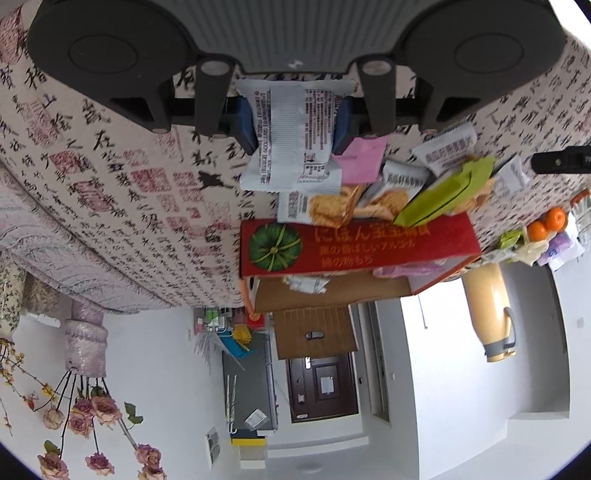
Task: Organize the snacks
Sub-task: 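Grasp a white printed packet with the left tool while the right tool holds its packet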
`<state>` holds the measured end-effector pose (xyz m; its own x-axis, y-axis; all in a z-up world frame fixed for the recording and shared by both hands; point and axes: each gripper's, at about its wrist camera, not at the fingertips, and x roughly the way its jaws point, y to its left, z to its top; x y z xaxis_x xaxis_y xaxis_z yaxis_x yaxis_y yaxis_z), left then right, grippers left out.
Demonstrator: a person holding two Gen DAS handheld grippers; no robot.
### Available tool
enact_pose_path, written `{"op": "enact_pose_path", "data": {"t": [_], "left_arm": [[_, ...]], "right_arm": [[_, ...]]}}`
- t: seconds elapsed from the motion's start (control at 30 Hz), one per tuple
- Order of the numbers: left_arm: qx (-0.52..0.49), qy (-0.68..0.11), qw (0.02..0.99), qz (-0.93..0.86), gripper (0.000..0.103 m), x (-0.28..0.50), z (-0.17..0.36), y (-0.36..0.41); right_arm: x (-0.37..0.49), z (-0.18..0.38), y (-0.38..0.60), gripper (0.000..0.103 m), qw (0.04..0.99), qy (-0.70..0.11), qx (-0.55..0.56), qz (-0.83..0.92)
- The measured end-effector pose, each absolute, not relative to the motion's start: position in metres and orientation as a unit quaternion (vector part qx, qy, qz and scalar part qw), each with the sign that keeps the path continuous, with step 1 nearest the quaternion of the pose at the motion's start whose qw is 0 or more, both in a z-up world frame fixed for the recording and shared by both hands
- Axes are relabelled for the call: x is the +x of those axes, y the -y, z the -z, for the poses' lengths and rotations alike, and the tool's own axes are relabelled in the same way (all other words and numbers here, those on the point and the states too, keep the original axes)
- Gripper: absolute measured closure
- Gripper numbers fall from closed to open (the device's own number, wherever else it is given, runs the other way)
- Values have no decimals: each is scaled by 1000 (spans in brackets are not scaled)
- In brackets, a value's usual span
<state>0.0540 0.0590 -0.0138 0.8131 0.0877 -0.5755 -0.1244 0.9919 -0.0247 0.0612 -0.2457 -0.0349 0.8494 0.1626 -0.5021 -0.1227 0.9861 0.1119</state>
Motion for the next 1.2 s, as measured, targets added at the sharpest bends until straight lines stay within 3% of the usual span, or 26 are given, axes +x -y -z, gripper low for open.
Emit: {"op": "enact_pose_path", "data": {"t": [0.57,0.83,1.0,1.2], "left_arm": [[55,-367,928,-30,0,136,35,-76],[22,-392,920,0,1,162,46,-86],[13,-387,922,17,7,164,45,-86],[18,-376,926,25,28,161,43,-84]], "right_arm": [[96,33,262,61,966,-254,48,-27],[112,37,267,61,964,-261,49,-12],[120,37,266,61,963,-264,48,-9],[123,39,261,61,962,-268,44,-19]]}}
